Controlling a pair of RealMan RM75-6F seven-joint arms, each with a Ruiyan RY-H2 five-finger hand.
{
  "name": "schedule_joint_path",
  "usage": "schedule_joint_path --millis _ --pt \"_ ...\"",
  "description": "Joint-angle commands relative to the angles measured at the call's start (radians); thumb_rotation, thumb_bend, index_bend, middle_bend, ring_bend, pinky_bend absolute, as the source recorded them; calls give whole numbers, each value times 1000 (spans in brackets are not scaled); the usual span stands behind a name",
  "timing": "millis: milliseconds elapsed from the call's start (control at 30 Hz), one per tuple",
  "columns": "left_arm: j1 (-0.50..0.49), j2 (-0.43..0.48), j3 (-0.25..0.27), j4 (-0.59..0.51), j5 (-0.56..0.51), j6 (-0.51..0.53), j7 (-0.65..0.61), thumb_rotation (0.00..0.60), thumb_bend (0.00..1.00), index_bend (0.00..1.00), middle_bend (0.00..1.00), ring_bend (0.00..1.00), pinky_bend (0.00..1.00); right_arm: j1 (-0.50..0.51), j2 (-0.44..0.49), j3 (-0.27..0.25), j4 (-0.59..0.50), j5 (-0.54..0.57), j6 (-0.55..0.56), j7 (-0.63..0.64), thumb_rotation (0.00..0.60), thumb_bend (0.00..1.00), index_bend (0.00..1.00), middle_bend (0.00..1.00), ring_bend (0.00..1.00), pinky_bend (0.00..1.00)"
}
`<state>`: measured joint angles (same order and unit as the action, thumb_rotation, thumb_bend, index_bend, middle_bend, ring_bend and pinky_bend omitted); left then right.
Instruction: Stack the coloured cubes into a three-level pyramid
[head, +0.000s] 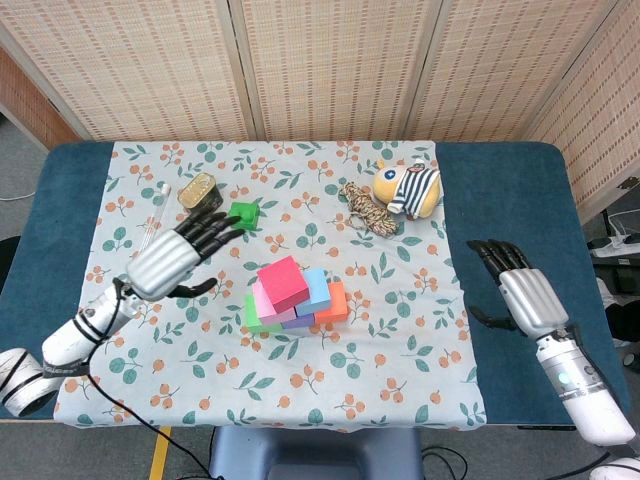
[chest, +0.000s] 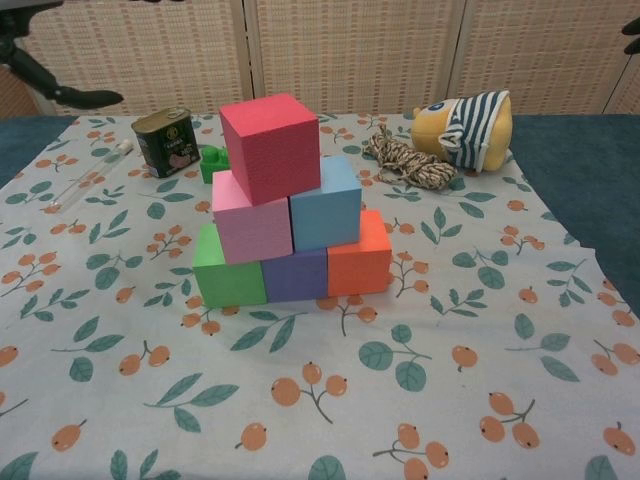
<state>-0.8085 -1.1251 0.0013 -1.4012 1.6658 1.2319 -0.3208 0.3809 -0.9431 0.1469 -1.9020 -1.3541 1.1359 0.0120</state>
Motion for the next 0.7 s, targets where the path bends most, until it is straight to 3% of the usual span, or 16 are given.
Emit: schedule_joint_path --millis 33,133,300,433,533,700 --pt "128 6 51 55 -132 -20 -30 600 347 0 0 0 59 39 20 16 -58 -15 -27 -66 600 192 0 56 0 41" --pt "211 -12 71 66 -203 -20 -10 600 346 0 0 0 52 89 30 39 -117 6 -70 -147 600 192 0 56 0 39" --pt "332 -80 76 90 -256 69 91 600 346 0 0 0 42 213 16 93 -196 125 -172 -295 600 177 0 48 0 34" --pt "413 -145 74 98 -280 127 140 600 345 0 0 0 33 363 -48 142 -206 315 -240 -450 600 166 0 40 0 24" --pt "424 -140 66 69 -271 137 190 600 351 0 0 0 21 482 -110 164 -192 475 -260 -551 600 155 0 35 0 19" --pt "442 -141 49 64 -255 153 210 600 351 0 0 0 19 660 -196 170 -166 726 -260 -670 600 141 0 35 0 8"
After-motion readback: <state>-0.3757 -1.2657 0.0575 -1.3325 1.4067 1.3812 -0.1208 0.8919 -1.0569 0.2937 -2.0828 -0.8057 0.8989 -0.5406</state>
